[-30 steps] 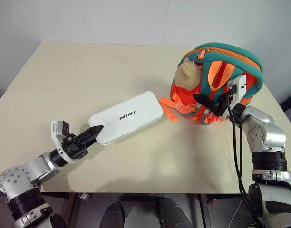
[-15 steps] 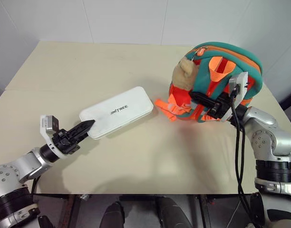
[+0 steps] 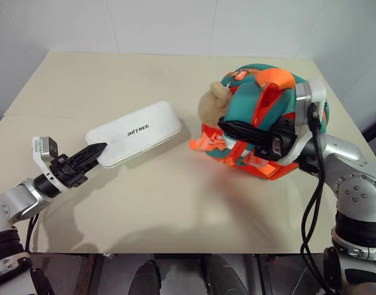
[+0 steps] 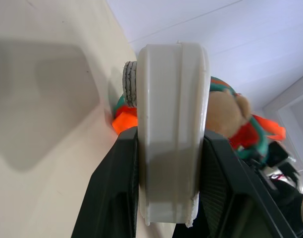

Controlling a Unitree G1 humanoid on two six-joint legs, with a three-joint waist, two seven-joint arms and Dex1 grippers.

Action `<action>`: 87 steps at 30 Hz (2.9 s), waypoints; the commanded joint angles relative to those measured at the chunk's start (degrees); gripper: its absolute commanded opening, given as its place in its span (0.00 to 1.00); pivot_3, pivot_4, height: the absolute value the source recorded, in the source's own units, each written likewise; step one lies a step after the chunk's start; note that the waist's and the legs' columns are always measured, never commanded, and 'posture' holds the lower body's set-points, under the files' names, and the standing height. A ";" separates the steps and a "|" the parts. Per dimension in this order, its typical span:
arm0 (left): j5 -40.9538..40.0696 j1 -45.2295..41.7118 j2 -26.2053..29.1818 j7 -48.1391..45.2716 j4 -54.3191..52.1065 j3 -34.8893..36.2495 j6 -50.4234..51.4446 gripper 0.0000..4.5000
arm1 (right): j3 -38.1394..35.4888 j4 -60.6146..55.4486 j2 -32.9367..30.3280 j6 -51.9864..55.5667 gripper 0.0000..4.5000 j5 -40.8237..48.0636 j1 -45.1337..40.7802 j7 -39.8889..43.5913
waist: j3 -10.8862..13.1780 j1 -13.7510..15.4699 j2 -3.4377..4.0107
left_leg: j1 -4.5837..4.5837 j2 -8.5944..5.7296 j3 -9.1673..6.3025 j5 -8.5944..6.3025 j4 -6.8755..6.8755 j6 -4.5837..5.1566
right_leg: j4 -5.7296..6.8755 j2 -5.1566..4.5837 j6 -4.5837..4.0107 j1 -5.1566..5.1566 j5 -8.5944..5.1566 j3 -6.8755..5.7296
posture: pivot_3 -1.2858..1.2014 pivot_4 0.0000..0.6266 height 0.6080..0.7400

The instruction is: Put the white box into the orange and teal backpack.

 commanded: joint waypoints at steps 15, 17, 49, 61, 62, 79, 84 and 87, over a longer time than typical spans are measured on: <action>9.50 -0.71 9.90 -22.68 -4.10 -1.39 -9.17 0.29 | 3.38 -11.70 -14.11 -3.74 0.00 4.80 6.92 17.40 | 0.00 0.21 0.00 | -0.11 0.00 -0.09 -0.03 0.01 0.02 | -0.16 -0.04 -0.05 0.02 -0.06 -0.18 | 0.52 0.24 1.00; 11.31 0.13 10.55 -26.70 -5.89 -1.21 -12.81 0.29 | 4.08 -10.68 -14.76 -5.95 0.00 2.08 9.02 19.89 | 0.00 0.20 -0.01 | -0.11 0.00 -0.08 -0.03 0.01 0.01 | -0.20 -0.05 -0.05 0.03 -0.06 -0.18 | 0.52 0.24 1.00; 30.91 -7.43 20.90 -53.22 -16.62 -17.22 -38.21 0.28 | 4.57 -1.91 -14.15 -13.69 0.00 -6.78 12.26 26.53 | 0.04 0.48 0.05 | -0.09 0.02 -0.06 -0.05 0.15 0.06 | -0.10 -0.01 -0.03 0.09 -0.06 -0.19 | 0.52 0.24 1.00; 34.78 -19.94 11.03 -37.52 -24.67 -29.12 -32.71 0.28 | 5.85 -0.63 -12.92 -14.64 0.00 -8.88 11.57 25.81 | 0.04 0.73 0.05 | -0.07 0.01 -0.09 -0.04 0.45 0.08 | 0.19 0.04 0.07 0.15 -0.04 -0.16 | 0.52 0.24 1.00; 33.98 -20.82 9.38 -35.10 -25.53 -29.59 -30.40 0.28 | 5.94 -0.60 -12.78 -14.70 0.00 -8.95 11.48 25.68 | 0.04 0.74 0.05 | -0.09 0.01 -0.11 -0.04 0.52 0.08 | 0.25 0.04 0.08 0.15 -0.04 -0.16 | 0.52 0.24 1.00; 39.71 -26.96 -8.73 -22.30 -25.48 -43.07 -21.52 0.28 | 7.26 0.04 -11.38 -15.05 0.00 -10.75 10.56 24.45 | 0.04 1.74 0.05 | 0.01 -0.07 -0.18 -0.04 1.04 0.10 | 0.63 0.08 0.27 0.34 0.01 -0.05 | 0.52 0.24 1.00; 41.14 -29.21 -9.74 -21.72 -23.61 -43.22 -20.49 0.28 | 6.99 -0.26 -11.26 -15.18 0.00 -10.93 10.97 24.11 | 0.04 2.05 0.05 | 0.00 -0.08 -0.19 -0.04 1.05 0.10 | 0.60 0.08 0.28 0.35 0.02 -0.05 | 0.52 0.24 1.00; 40.14 -30.10 -9.14 -23.86 -23.65 -43.40 -19.17 0.50 | 7.12 -0.39 -11.02 -15.35 0.00 -11.18 11.06 23.70 | 0.04 2.01 0.05 | 0.00 -0.09 -0.18 -0.04 1.05 0.10 | 0.59 0.08 0.30 0.36 0.03 -0.04 | 0.52 0.24 1.00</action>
